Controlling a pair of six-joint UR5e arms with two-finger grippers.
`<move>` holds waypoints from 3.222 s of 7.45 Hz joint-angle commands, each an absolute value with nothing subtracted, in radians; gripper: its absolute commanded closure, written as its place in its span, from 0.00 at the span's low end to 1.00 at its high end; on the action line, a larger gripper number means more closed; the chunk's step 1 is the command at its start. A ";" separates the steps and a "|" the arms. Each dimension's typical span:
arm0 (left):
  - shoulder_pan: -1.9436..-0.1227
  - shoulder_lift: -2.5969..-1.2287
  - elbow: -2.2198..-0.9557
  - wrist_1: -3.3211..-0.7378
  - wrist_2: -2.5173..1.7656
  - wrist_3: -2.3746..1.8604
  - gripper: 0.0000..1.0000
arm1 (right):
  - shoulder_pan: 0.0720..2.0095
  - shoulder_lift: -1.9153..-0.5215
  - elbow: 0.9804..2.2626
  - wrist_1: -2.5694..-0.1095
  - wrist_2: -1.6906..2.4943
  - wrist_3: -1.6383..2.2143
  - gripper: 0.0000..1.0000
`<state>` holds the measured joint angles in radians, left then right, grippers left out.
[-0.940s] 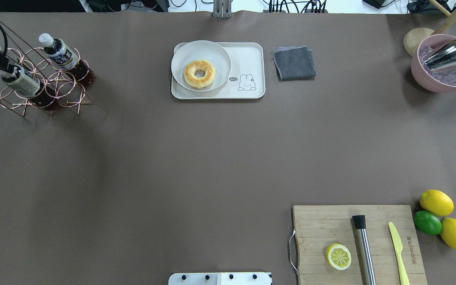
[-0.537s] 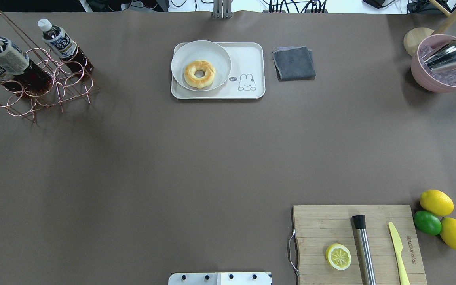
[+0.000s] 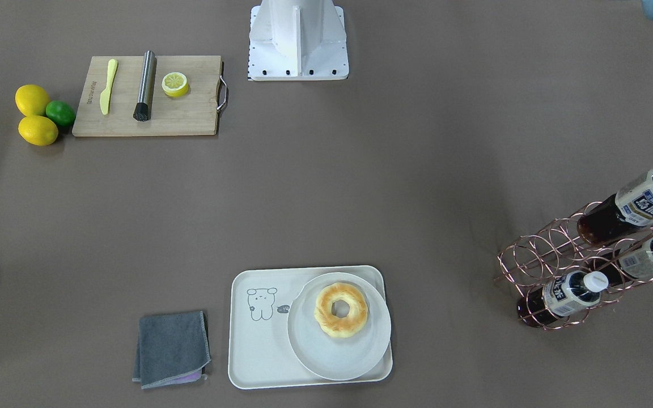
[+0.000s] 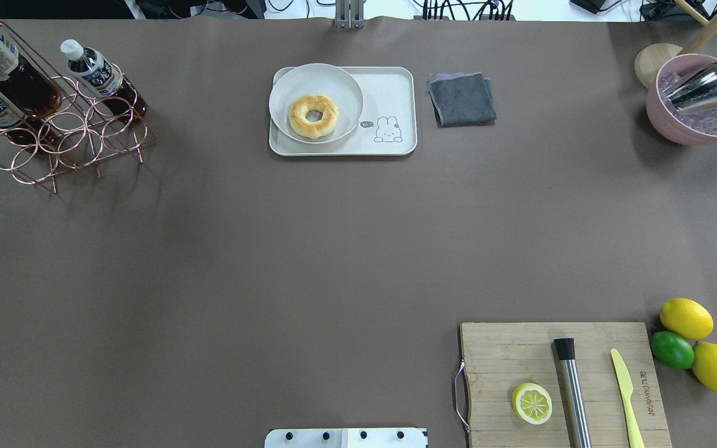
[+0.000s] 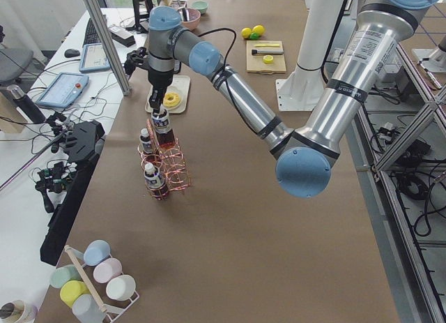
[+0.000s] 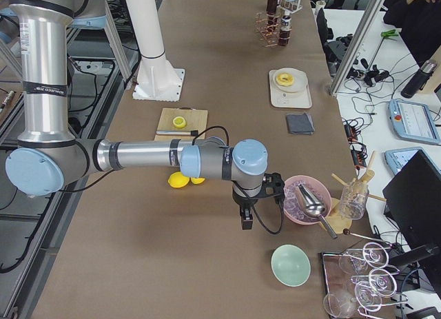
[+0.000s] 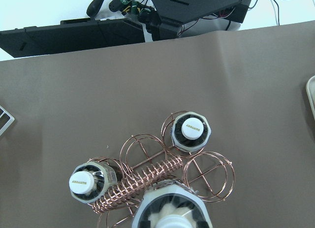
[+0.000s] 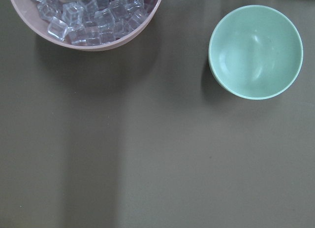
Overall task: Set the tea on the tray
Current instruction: 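Close the left gripper on the bottle cap and lift it from the rack, then carry the tea bottle with the left gripper toward the table center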
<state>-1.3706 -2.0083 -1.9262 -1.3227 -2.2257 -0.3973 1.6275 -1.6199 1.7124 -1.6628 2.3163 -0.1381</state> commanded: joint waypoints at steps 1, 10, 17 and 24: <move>-1.289 -2.005 -2.024 -1.298 -2.224 -0.529 1.00 | 1.628 -1.620 1.712 -1.663 2.316 -0.138 0.00; -0.694 -2.489 -1.932 -1.008 -1.885 -1.124 1.00 | 1.628 -1.618 1.715 -1.663 2.321 -0.138 0.00; -0.465 -2.539 -1.810 -1.150 -1.769 -1.307 1.00 | 1.628 -1.620 1.718 -1.663 2.321 -0.138 0.00; -0.449 -2.500 -1.818 -1.181 -1.763 -1.304 0.03 | 1.628 -1.620 1.715 -1.663 2.321 -0.138 0.00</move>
